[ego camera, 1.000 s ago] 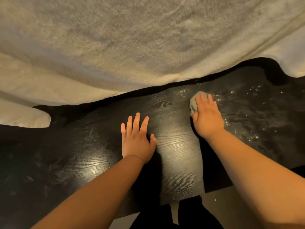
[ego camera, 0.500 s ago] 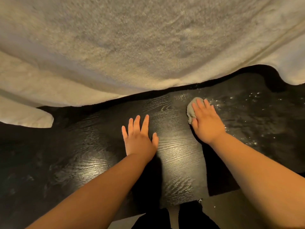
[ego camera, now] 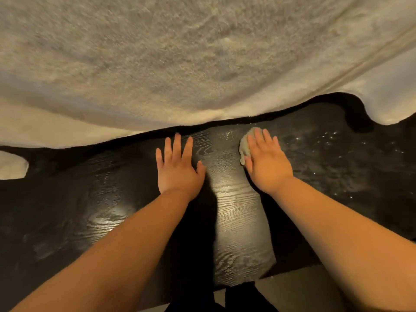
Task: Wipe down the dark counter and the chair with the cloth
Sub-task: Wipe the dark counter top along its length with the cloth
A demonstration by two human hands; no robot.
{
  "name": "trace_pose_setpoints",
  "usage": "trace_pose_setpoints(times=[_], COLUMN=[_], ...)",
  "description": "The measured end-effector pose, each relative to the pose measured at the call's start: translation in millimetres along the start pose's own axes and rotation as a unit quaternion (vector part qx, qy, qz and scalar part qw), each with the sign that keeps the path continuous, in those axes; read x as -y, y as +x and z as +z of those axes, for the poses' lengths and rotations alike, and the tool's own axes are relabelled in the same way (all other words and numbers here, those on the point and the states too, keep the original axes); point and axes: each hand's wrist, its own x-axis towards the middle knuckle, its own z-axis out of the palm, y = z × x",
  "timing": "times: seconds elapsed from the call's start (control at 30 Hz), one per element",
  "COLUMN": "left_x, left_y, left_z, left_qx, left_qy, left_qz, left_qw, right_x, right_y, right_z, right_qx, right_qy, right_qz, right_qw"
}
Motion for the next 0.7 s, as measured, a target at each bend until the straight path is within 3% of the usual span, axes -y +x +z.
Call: trace_pose_setpoints(times=[0.07, 0.13, 0.27, 0.37, 0.4, 0.5, 0.6, 0.63, 0.7], left_x=[0, 0, -3, -2, -2, -2, -2, -2, -2], left_y=[1, 2, 3, 3, 3, 3, 3, 4, 3], left_z=[0, 0, -1, -2, -2, -2, -1, 0, 0], left_qx=[-0.003, -0.005, -0.003, -0.001, -0.001, -0.002, -0.008, -0.011, -0.008], left_qy=[-0.001, -0.008, -0.001, 0.005, 0.005, 0.001, 0.003, 0.004, 0.006], left_qz=[0.002, -0.002, -0.008, -0.01, -0.009, -0.011, -0.012, -0.013, -0.016], left_qw=[1.0, 1.0, 1.0, 1.0, 1.0, 1.0, 1.0, 1.0, 1.0], right_x=[5, 28, 61, 23, 7, -27, 2, 19, 52], right_y=[8, 7, -11, -1, 5, 27, 40, 40, 33], right_z=[-7, -4, 16, 9, 5, -6, -8, -6, 1], right_qx=[-0.012, -0.016, -0.001, 0.004, 0.005, -0.009, -0.04, -0.045, -0.038], right_qy=[0.043, 0.073, 0.053, 0.018, 0.015, 0.054, 0.081, 0.1, 0.098], right_qz=[0.065, 0.056, -0.136, -0.226, -0.212, -0.064, 0.043, 0.051, -0.021], right_qw=[0.997, 0.996, 0.989, 0.974, 0.977, 0.996, 0.995, 0.993, 0.994])
